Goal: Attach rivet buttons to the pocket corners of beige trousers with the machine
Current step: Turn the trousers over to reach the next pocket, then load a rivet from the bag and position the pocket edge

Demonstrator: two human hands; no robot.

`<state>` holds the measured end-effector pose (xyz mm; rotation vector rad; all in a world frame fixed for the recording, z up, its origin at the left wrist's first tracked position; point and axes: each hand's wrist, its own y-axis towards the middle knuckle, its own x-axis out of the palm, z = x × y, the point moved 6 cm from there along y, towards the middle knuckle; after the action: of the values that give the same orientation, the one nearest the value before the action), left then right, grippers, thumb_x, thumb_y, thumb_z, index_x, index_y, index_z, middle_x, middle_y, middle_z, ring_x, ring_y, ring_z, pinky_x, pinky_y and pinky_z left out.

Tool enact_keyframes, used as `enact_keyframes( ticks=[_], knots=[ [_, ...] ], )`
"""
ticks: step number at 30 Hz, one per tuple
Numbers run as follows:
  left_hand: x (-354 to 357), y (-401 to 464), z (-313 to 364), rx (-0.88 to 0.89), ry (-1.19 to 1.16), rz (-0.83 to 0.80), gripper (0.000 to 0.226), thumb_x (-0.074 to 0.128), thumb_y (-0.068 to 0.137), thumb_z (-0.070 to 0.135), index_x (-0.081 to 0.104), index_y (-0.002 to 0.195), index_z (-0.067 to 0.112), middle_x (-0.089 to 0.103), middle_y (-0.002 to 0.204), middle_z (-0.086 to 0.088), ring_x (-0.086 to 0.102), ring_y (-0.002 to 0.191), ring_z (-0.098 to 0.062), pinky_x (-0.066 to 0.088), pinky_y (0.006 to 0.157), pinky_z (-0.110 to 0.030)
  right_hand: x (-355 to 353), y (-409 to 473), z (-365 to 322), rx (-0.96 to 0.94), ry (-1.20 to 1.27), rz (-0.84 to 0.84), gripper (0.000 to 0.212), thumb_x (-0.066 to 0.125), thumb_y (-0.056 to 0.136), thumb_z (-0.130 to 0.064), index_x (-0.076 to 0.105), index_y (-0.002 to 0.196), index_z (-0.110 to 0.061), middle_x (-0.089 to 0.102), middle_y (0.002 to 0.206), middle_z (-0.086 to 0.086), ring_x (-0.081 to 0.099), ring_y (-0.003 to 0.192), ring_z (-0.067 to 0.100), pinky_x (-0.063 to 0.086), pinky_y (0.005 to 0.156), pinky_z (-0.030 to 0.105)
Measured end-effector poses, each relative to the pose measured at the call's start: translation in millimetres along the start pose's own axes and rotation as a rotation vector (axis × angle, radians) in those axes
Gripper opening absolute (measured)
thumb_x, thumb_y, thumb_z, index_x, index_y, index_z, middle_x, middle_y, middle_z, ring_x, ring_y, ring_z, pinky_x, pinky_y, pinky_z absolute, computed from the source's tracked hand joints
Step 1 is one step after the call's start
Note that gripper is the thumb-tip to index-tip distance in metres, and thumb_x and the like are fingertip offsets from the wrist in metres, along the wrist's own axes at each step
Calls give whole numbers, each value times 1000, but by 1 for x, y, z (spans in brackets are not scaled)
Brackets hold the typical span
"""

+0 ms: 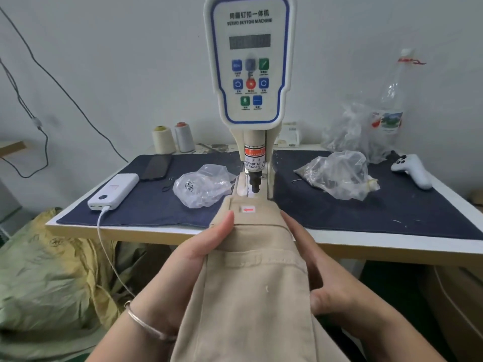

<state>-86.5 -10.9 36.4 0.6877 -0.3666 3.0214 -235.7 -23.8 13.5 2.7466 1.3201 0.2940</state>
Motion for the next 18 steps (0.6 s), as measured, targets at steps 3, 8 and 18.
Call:
enact_keyframes(
  ticks=[3, 8, 18],
  knots=[
    [-4, -4, -9, -9, 8, -14, 38, 46, 101, 7, 53, 139, 6, 60, 138, -9, 56, 129, -16, 44, 98, -19, -6, -2, 9, 55, -56, 73, 107, 88, 56, -17, 34, 147, -34, 57, 138, -5, 55, 127, 18, 48, 96, 26],
    [-19, 8, -11, 208, 411, -109, 63, 75, 79, 17, 56, 135, 40, 75, 92, -14, 71, 83, -24, 56, 72, -28, -39, -14, 20, 177, -268, 306, 58, 83, 56, -7, 71, 110, -26, 74, 106, 6, 69, 101, 23, 55, 88, 34],
    [-14, 16, -38, 197, 740, -254, 37, 80, 77, 14, 72, 107, 36, 74, 107, -3, 67, 96, -10, 50, 83, -25, -64, -3, 4, 215, -449, 360, 36, 56, 54, -7, 58, 89, -9, 58, 76, 5, 51, 70, 14, 38, 62, 29]
  ],
)
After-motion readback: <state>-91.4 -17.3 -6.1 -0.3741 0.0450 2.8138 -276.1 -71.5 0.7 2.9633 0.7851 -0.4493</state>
